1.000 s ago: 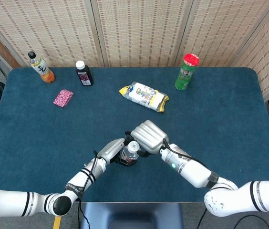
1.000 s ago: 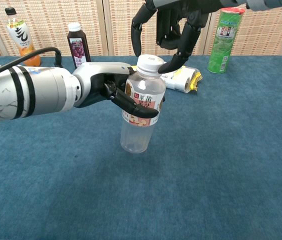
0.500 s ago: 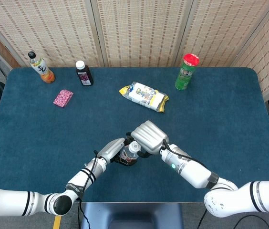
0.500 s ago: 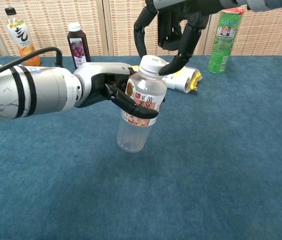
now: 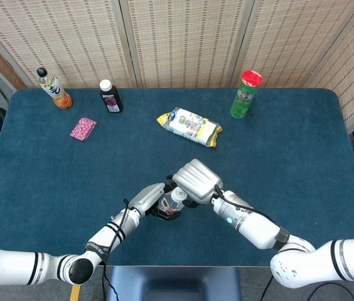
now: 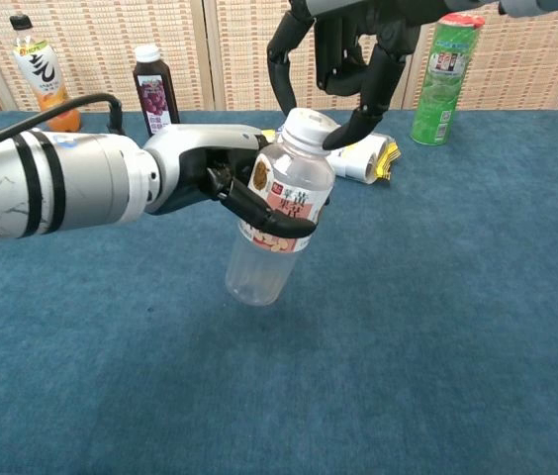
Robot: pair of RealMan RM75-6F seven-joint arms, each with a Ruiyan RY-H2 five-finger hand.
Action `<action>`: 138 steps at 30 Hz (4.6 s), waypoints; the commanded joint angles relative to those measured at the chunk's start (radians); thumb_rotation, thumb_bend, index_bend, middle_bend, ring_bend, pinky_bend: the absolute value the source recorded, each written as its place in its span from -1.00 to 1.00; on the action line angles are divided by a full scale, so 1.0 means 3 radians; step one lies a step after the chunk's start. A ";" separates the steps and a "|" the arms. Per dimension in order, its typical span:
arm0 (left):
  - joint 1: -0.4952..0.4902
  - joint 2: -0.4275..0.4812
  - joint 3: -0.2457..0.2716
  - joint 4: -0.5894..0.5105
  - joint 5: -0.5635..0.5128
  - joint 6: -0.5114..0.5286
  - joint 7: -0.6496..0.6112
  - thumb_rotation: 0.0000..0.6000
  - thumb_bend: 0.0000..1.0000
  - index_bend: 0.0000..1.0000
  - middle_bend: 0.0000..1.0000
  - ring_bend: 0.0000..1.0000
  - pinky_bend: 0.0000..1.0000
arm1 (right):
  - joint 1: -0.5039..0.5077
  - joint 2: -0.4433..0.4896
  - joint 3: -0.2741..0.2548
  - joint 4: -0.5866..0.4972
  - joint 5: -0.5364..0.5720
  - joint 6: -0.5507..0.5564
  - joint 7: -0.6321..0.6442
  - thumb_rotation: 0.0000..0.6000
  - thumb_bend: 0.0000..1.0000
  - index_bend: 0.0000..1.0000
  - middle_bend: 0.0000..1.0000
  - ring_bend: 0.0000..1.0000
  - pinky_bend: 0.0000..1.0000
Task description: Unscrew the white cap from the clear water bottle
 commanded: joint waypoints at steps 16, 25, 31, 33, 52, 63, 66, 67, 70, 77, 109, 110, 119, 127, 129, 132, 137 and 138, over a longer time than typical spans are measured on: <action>0.0146 0.0303 -0.0088 0.0004 0.0771 -0.0773 -0.0691 1.00 0.24 0.22 0.57 -0.15 -0.46 | -0.0191 0.0178 -0.0080 -0.0089 -0.0550 -0.0039 0.0027 1.00 -0.14 0.29 0.78 0.54 0.16; 0.0129 0.0269 -0.0043 0.0174 0.0862 -0.0801 -0.0790 1.00 0.24 0.22 0.57 -0.14 -0.45 | -0.0379 0.0175 -0.0031 0.0007 -0.0758 0.0051 0.0231 1.00 -0.17 -0.68 0.78 0.48 0.16; 0.0097 0.0263 -0.0023 0.0250 0.0797 -0.0794 -0.0815 1.00 0.24 0.22 0.57 -0.14 -0.45 | -0.0429 0.0257 -0.0023 0.0025 -0.0753 -0.0024 0.0300 1.00 -0.31 -0.91 0.78 0.46 0.15; 0.0090 0.0263 -0.0022 0.0281 0.0764 -0.0796 -0.0832 1.00 0.24 0.22 0.57 -0.14 -0.45 | -0.0454 0.0271 -0.0020 0.0022 -0.0762 -0.0037 0.0339 1.00 -0.35 -0.96 0.78 0.45 0.15; 0.0075 0.0355 -0.0159 0.0295 0.0410 -0.0668 -0.1015 1.00 0.24 0.23 0.59 -0.14 -0.44 | -0.0857 0.0536 0.0311 0.0270 -0.1355 -0.1246 0.2546 0.07 -0.33 -1.00 0.78 0.57 0.16; 0.0083 0.0403 -0.0165 0.0257 0.0384 -0.0615 -0.1012 1.00 0.24 0.23 0.59 -0.14 -0.44 | -0.0996 0.0485 0.0257 0.0513 -0.1615 -0.1211 0.2605 -0.12 0.25 -1.00 0.78 0.64 0.27; 0.0082 0.0409 -0.0164 0.0259 0.0377 -0.0614 -0.1011 1.00 0.24 0.23 0.59 -0.14 -0.44 | -0.0997 0.0462 0.0261 0.0548 -0.1624 -0.1264 0.2693 -0.10 0.43 -1.00 0.78 0.66 0.31; 0.0079 0.0411 -0.0164 0.0261 0.0367 -0.0614 -0.1010 1.00 0.24 0.23 0.59 -0.14 -0.44 | -0.0998 0.0441 0.0268 0.0576 -0.1629 -0.1297 0.2761 -0.10 0.52 -1.00 0.78 0.66 0.32; 0.0035 0.0398 -0.0169 0.0279 0.0266 -0.0612 -0.0992 1.00 0.24 0.23 0.59 -0.14 -0.44 | -0.1010 0.0295 0.0370 0.0693 -0.1677 -0.1375 0.3147 -0.10 0.67 -1.00 0.78 0.67 0.32; -0.0010 0.0402 -0.0142 0.0250 0.0112 -0.0525 -0.0902 1.00 0.24 0.23 0.59 -0.14 -0.44 | -0.1082 0.0145 0.0382 0.0870 -0.2060 -0.1197 0.3271 -0.09 0.64 -1.00 0.78 0.67 0.32; -0.0183 0.0272 -0.0049 0.0097 -0.0092 -0.0368 -0.0553 1.00 0.24 0.23 0.59 -0.14 -0.44 | -0.0225 0.0006 0.0176 0.0277 0.0065 -0.0140 0.0033 0.08 -0.99 -0.53 0.78 0.63 0.12; -0.0187 0.0271 -0.0050 0.0092 -0.0096 -0.0368 -0.0548 1.00 0.24 0.23 0.59 -0.14 -0.44 | -0.0214 -0.0012 0.0168 0.0286 0.0077 -0.0126 0.0018 0.11 -0.99 -0.50 0.78 0.63 0.13; -0.0184 0.0263 -0.0044 0.0111 -0.0104 -0.0390 -0.0557 1.00 0.24 0.23 0.59 -0.14 -0.44 | -0.0196 -0.0130 0.0134 0.0350 0.0053 -0.0047 0.0033 0.54 -0.87 -0.22 0.81 0.69 0.16; -0.0175 0.0259 -0.0036 0.0127 -0.0085 -0.0395 -0.0558 1.00 0.24 0.23 0.59 -0.14 -0.44 | -0.0204 -0.0130 0.0154 0.0332 -0.0013 -0.0072 0.0149 0.74 -0.80 -0.16 0.82 0.70 0.16; -0.0175 0.0257 -0.0032 0.0134 -0.0088 -0.0398 -0.0555 1.00 0.24 0.23 0.59 -0.14 -0.44 | -0.0210 -0.0120 0.0163 0.0320 -0.0025 -0.0090 0.0194 0.74 -0.80 -0.16 0.82 0.70 0.16; -0.0176 0.0251 -0.0030 0.0142 -0.0090 -0.0402 -0.0555 1.00 0.24 0.23 0.59 -0.14 -0.44 | -0.0216 -0.0102 0.0180 0.0301 -0.0046 -0.0129 0.0268 0.74 -0.80 -0.16 0.83 0.70 0.16; -0.0179 0.0244 -0.0026 0.0141 -0.0083 -0.0396 -0.0540 1.00 0.24 0.23 0.59 -0.14 -0.44 | -0.0211 -0.0084 0.0185 0.0301 -0.0085 -0.0161 0.0317 0.85 -0.80 -0.11 0.84 0.71 0.16; -0.0179 0.0244 -0.0026 0.0139 -0.0083 -0.0394 -0.0538 1.00 0.24 0.23 0.59 -0.14 -0.44 | -0.0210 -0.0084 0.0183 0.0303 -0.0084 -0.0157 0.0319 0.92 -0.80 -0.10 0.84 0.72 0.16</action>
